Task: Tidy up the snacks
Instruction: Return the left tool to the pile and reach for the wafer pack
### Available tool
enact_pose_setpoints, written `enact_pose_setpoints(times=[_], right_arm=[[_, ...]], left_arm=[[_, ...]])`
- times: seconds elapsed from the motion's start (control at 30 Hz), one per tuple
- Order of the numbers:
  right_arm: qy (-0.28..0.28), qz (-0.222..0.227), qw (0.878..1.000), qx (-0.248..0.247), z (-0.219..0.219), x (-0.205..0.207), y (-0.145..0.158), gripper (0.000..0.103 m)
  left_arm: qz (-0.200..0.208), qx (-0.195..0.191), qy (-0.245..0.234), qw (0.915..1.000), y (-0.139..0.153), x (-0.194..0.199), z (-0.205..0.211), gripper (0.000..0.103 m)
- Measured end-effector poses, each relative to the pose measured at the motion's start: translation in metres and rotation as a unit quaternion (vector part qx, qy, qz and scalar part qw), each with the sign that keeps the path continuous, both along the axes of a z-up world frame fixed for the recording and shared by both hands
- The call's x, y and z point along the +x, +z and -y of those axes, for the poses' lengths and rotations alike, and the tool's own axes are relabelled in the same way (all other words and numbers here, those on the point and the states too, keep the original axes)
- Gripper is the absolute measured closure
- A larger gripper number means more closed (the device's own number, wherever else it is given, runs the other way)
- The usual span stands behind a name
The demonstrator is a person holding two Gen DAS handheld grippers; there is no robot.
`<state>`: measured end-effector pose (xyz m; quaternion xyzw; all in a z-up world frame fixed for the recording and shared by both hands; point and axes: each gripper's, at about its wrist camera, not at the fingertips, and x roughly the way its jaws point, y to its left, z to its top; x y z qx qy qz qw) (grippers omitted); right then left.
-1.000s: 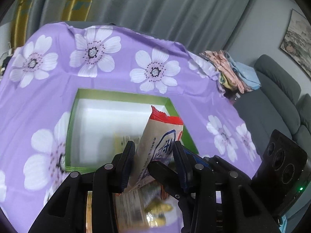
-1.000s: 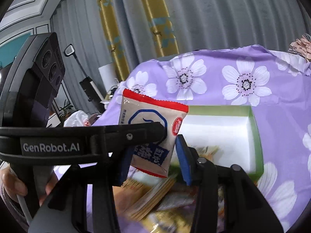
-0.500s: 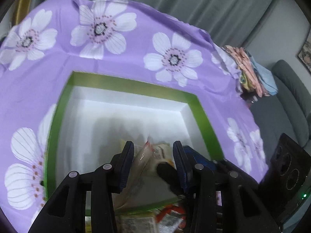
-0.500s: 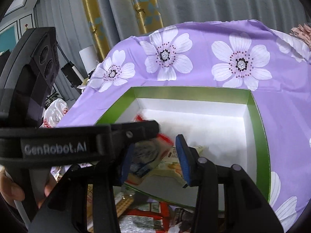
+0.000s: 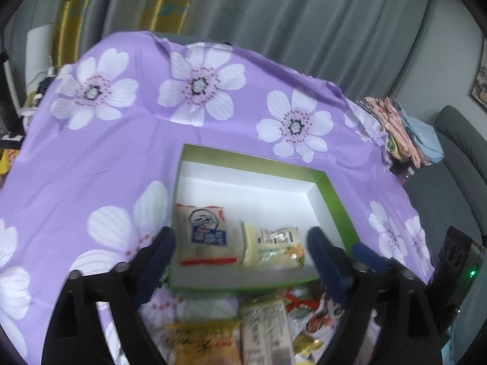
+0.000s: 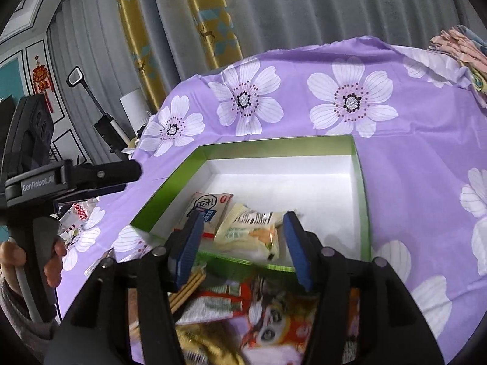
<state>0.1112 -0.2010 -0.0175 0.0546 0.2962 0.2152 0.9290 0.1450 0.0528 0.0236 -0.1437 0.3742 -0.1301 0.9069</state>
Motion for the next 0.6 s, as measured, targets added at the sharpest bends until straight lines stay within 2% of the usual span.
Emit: enact_pose_setpoints(times=[0.17, 0.23, 0.37, 0.47, 0.6], right_arm=[[0.009, 0.007, 1.000, 0.009, 0.000, -0.028, 0.006, 0.036], [0.019, 0.003, 1.000, 0.008, -0.001, -0.039, 0.004, 0.035], [0.040, -0.009, 0.999, 0.012, -0.006, -0.062, -0.004, 0.029], [0.062, -0.017, 0.998, 0.014, -0.011, -0.077, -0.011, 0.029], [0.104, -0.023, 0.994, 0.011, -0.028, -0.094, -0.016, 0.028]], left_arm=[[0.003, -0.010, 0.038, 0.9992, -0.003, -0.033, -0.032, 0.004], [-0.001, -0.025, 0.066, 0.9975, -0.008, -0.046, -0.051, 0.002], [-0.006, -0.084, 0.119, 0.9893, -0.029, -0.069, -0.094, 0.001], [-0.014, -0.064, 0.150, 0.9865, -0.041, -0.074, -0.106, 0.001], [-0.049, -0.058, 0.139, 0.9873, -0.063, -0.076, -0.109, 0.001]])
